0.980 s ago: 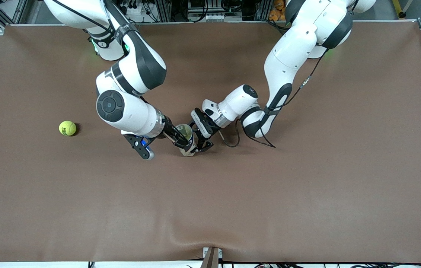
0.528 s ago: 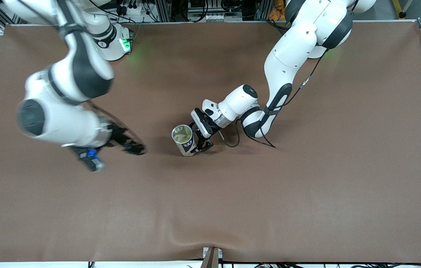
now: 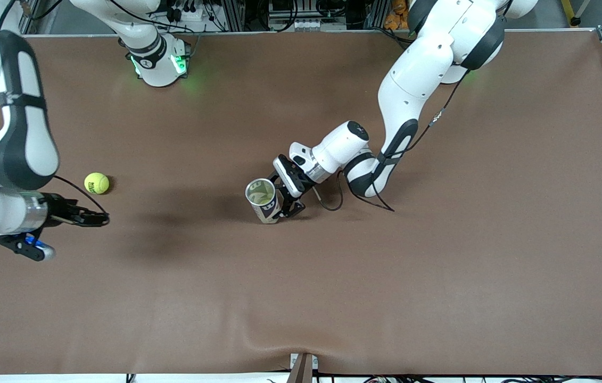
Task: Insert tennis ball vertically with right arm
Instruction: 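Move the right gripper to the second tennis ball and grasp it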
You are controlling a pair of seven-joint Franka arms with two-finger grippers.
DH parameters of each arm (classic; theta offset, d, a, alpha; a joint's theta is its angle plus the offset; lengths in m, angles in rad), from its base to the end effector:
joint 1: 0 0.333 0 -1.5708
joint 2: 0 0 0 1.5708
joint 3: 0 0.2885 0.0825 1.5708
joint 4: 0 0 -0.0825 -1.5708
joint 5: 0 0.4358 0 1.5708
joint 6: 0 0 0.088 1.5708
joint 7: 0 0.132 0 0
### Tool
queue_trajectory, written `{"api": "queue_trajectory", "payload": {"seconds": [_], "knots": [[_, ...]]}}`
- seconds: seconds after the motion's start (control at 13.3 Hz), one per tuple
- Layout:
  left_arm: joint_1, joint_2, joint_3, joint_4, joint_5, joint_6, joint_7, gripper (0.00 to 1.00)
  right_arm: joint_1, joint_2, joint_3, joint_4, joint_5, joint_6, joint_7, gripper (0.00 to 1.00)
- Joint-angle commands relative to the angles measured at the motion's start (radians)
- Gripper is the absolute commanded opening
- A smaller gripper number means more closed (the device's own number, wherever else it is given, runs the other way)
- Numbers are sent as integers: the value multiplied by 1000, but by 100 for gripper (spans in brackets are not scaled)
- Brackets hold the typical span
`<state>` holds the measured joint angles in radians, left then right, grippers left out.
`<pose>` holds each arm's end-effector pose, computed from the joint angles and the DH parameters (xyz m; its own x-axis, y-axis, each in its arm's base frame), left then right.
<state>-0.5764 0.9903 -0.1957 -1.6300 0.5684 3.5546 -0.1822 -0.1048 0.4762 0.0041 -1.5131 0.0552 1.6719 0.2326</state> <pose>0.4843 -0.5415 0.0888 0.2902 -0.4976 0.8174 -0.8755 -0.4829 0.0168 0.6770 -0.0619 0.2972 0.8908 -0.3266 -0.3159 -0.3376 -0.9411 0.0211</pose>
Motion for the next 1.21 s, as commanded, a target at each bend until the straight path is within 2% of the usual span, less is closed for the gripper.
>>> {"api": "queue_trajectory", "payload": {"seconds": [0.0, 0.15, 0.3, 0.75, 1.06, 1.13], "knots": [[10, -22, -7, -14, 19, 4, 1, 78, -9, -36, -51, -143, -26, 63, -139, 100], [9, -22, -7, -14, 19, 3, 1, 78, -16, -57, -105, -258, -28, 141, -223, 100], [9, -22, -5, -14, 19, 4, 1, 78, -24, -93, -124, -407, -28, 286, -288, 100], [10, -22, -5, -13, 18, 4, 1, 78, -36, -111, -153, -550, -26, 387, -308, 100], [10, -22, -7, -14, 19, 4, 1, 78, -36, -103, -154, -662, -26, 563, -308, 100], [10, -22, -7, -14, 19, 4, 1, 78, -32, -103, -154, -667, -26, 565, -308, 62]]}}
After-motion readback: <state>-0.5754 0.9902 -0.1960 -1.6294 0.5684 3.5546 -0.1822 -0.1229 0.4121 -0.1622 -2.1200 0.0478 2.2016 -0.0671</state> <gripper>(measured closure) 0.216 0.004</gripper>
